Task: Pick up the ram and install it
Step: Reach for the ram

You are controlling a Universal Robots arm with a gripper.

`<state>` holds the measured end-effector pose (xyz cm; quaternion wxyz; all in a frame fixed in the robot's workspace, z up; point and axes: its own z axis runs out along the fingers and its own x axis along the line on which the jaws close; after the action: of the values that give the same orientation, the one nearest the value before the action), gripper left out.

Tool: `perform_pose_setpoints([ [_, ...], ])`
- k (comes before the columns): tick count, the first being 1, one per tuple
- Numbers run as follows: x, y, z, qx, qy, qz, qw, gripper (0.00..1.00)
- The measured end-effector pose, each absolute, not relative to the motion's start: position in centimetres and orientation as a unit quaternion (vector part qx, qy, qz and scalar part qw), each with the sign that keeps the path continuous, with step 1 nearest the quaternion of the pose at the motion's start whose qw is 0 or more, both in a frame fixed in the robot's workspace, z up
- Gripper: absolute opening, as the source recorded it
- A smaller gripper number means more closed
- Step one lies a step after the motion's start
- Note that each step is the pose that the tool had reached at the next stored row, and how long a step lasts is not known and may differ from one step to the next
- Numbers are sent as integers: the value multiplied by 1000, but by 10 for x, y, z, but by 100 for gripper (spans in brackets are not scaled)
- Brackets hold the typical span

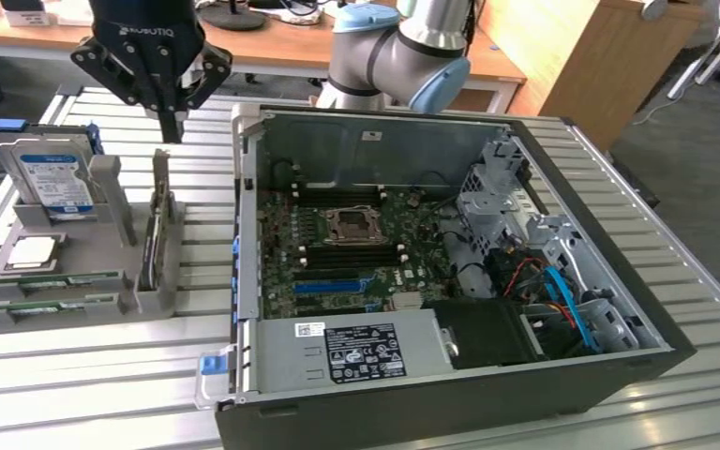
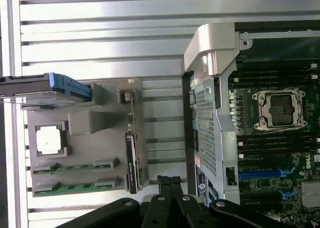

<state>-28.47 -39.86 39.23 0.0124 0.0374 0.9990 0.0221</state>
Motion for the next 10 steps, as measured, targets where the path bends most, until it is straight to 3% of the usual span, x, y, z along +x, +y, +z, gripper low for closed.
perform_pose_setpoints([
  [10,-310,-398,392,37,999,22,12,11],
])
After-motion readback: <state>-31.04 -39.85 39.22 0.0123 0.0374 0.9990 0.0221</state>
